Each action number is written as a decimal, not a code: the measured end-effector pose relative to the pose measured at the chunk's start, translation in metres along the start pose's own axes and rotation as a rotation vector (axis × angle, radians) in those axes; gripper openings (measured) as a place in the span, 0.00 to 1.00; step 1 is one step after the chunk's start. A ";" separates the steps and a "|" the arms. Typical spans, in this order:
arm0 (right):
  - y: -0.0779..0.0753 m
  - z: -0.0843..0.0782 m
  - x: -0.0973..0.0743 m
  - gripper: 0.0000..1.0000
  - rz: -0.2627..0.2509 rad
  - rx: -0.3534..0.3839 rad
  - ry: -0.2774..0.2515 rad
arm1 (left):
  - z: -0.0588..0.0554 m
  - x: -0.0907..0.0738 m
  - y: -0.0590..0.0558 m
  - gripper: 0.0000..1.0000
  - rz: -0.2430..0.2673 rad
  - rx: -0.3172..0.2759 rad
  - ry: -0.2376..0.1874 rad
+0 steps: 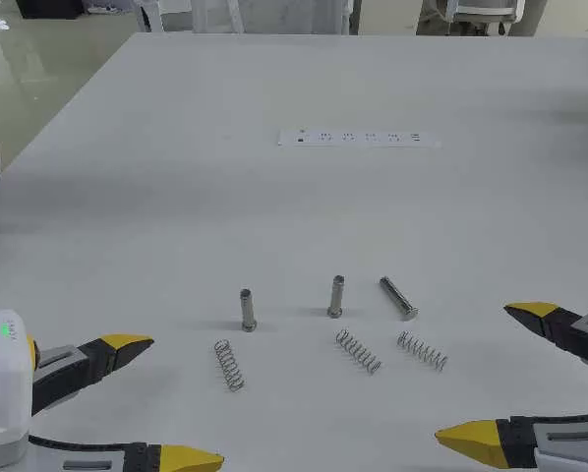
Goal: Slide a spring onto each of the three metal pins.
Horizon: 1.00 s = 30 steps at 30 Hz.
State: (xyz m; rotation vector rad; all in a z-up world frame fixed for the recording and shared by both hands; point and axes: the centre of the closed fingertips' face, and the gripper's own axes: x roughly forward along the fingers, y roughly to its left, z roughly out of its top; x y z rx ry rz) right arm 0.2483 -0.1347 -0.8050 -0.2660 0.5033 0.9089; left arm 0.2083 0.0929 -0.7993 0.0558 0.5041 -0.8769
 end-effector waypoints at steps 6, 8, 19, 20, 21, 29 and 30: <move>-0.001 -0.004 0.000 0.99 -0.003 0.006 0.008 | -0.001 0.000 0.000 0.84 0.000 -0.001 0.007; -0.002 -0.005 0.000 0.99 -0.003 0.006 0.008 | -0.001 0.000 0.000 0.84 0.000 -0.002 0.006; -0.004 -0.007 0.000 0.99 -0.005 0.010 0.013 | -0.004 0.000 0.002 0.84 0.011 -0.011 0.016; -0.004 -0.007 0.000 0.99 -0.004 0.007 0.014 | -0.004 0.000 0.003 0.84 0.012 -0.012 0.016; -0.004 -0.008 0.000 0.99 -0.004 0.007 0.015 | -0.004 0.000 0.003 0.84 0.013 -0.013 0.015; -0.007 -0.010 -0.001 0.99 -0.004 0.006 0.025 | -0.004 -0.001 0.004 0.84 0.022 -0.019 0.011; -0.008 -0.010 -0.001 0.99 -0.005 0.005 0.027 | -0.003 -0.001 0.005 0.84 0.023 -0.019 0.011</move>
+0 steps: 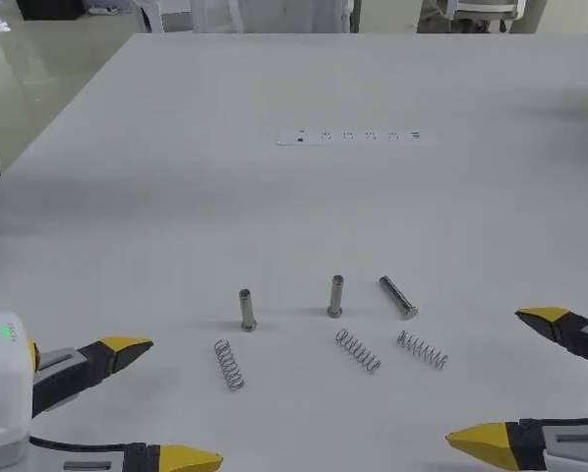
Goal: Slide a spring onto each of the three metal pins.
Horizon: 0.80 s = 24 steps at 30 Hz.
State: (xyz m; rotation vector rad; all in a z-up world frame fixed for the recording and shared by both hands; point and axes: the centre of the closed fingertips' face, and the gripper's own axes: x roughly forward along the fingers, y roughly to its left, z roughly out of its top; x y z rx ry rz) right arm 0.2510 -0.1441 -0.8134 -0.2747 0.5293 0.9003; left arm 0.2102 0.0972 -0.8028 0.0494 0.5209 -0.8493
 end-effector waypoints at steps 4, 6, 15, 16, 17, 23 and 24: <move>-0.002 -0.002 0.001 0.99 0.002 0.000 0.007 | 0.001 0.000 0.001 0.84 0.004 -0.003 -0.006; -0.002 -0.003 0.001 0.99 0.003 -0.002 0.013 | 0.001 -0.001 0.001 0.83 0.006 -0.003 -0.008; -0.003 -0.006 -0.001 0.99 0.001 -0.003 0.037 | 0.002 -0.001 0.001 0.83 0.006 -0.005 -0.016; -0.004 -0.006 -0.001 0.99 0.000 -0.002 0.036 | 0.002 -0.001 0.001 0.83 0.005 -0.005 -0.016; -0.005 -0.006 0.000 0.99 -0.003 -0.003 0.035 | 0.002 -0.001 0.001 0.83 0.005 -0.004 -0.016; -0.007 -0.006 0.000 0.98 -0.014 0.000 0.036 | 0.002 -0.001 0.000 0.82 0.002 0.002 -0.010; -0.008 -0.005 -0.001 0.98 -0.017 0.005 0.032 | 0.001 -0.001 0.000 0.82 0.000 0.004 -0.008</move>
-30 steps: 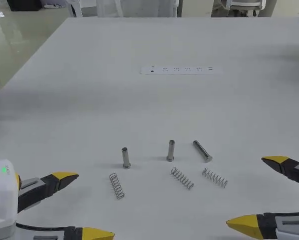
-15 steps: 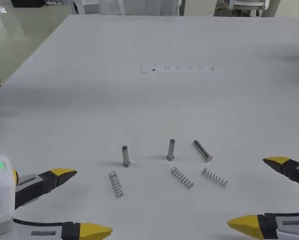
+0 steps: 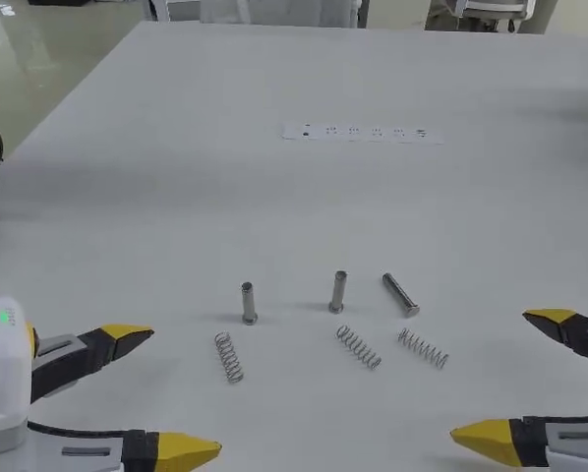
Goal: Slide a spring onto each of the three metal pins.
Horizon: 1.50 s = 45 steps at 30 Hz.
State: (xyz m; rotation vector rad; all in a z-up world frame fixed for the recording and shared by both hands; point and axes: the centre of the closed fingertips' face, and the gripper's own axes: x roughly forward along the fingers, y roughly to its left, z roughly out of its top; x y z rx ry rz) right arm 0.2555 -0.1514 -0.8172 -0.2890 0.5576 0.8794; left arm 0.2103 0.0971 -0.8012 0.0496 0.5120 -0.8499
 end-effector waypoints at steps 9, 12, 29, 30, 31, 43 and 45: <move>-0.008 0.002 -0.003 0.96 -0.022 0.022 -0.011 | -0.001 0.001 -0.001 0.82 -0.005 0.004 0.006; -0.010 0.001 -0.003 0.95 -0.026 0.021 -0.004 | -0.001 0.000 0.000 0.82 -0.004 0.003 0.007; -0.026 0.048 0.022 0.78 -0.022 -0.044 -0.009 | 0.000 0.000 0.001 0.81 0.000 0.002 0.000; -0.027 0.051 0.025 0.77 -0.020 -0.052 -0.007 | 0.000 0.000 0.001 0.81 0.000 0.002 -0.001; -0.027 0.052 0.026 0.75 -0.019 -0.056 -0.006 | 0.000 0.000 0.001 0.81 0.000 0.002 -0.001; -0.040 0.073 0.061 0.59 -0.017 -0.062 0.054 | 0.000 0.000 0.000 0.80 -0.005 0.009 0.003; -0.041 0.077 0.067 0.58 -0.016 -0.061 0.060 | -0.001 0.001 0.000 0.80 -0.008 0.013 0.007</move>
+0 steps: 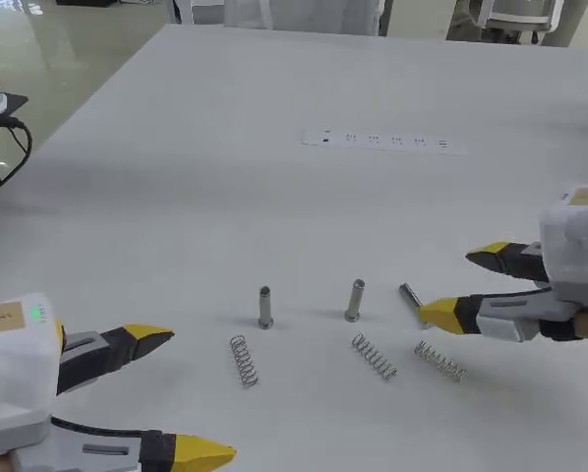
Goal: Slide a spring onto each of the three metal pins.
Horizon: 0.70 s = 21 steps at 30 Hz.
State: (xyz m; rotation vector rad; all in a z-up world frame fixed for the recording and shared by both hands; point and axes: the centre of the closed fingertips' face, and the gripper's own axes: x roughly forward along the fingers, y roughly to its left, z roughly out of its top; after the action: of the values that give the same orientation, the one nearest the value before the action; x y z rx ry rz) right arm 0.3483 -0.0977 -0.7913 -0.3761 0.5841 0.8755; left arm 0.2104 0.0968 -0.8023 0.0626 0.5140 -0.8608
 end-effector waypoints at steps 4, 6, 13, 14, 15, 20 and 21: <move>0.000 0.001 0.013 0.53 0.007 -0.008 0.041 | -0.001 0.001 0.000 0.79 -0.002 -0.001 0.001; -0.002 0.001 0.019 0.51 0.003 -0.008 0.062 | -0.001 0.001 0.001 0.79 -0.001 -0.002 0.001; -0.008 -0.003 0.033 0.41 -0.016 0.017 0.119 | 0.000 0.000 0.002 0.79 0.001 -0.007 -0.004; -0.009 -0.005 0.035 0.41 -0.019 0.020 0.132 | 0.000 0.000 0.002 0.79 0.002 -0.008 -0.004; -0.008 -0.007 0.036 0.40 -0.017 0.023 0.148 | 0.000 0.000 0.002 0.78 0.002 -0.008 -0.006; -0.009 -0.011 0.044 0.31 -0.029 0.075 0.186 | 0.000 0.000 0.003 0.78 0.000 -0.009 -0.005; -0.009 -0.012 0.045 0.29 -0.029 0.080 0.194 | 0.000 0.000 0.003 0.78 0.000 -0.009 -0.005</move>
State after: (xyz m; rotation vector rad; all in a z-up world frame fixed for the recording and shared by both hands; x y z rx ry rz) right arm 0.3741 -0.0822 -0.8282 -0.3985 0.7892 0.7905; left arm 0.2127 0.0987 -0.8032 0.0523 0.5135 -0.8586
